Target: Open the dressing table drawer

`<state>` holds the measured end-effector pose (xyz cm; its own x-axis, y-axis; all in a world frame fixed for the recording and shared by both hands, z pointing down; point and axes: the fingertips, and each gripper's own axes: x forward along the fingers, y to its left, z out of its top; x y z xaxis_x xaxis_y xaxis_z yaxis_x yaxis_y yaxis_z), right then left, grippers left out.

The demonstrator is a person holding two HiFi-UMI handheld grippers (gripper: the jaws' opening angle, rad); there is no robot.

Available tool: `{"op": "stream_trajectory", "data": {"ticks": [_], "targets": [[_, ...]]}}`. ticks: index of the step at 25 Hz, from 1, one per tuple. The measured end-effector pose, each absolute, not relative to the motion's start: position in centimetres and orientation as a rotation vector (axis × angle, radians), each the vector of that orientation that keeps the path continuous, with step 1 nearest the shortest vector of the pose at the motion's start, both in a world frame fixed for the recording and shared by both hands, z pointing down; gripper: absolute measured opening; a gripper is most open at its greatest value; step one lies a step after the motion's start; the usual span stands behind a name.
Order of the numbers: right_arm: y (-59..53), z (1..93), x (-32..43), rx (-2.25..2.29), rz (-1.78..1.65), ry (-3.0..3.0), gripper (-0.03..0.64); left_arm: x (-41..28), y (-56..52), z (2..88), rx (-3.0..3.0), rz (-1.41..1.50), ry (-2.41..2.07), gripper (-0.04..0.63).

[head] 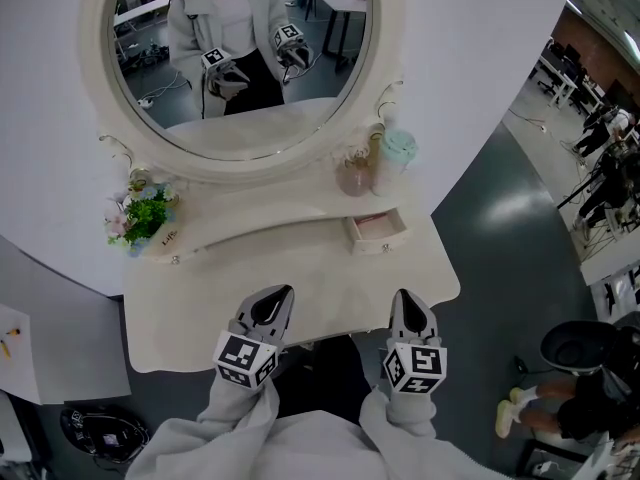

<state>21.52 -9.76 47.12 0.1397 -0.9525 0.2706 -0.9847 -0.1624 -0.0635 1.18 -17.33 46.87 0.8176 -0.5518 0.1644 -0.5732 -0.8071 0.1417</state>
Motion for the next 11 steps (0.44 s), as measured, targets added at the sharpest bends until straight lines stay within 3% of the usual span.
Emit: {"op": "stream_trajectory", "data": {"ticks": [11], "targets": [[-9.11, 47.64, 21.56, 2.299, 0.410, -1.911, 0.032, 1.25, -16.84, 47.26, 2.815, 0.188, -0.851, 0.017]]}}
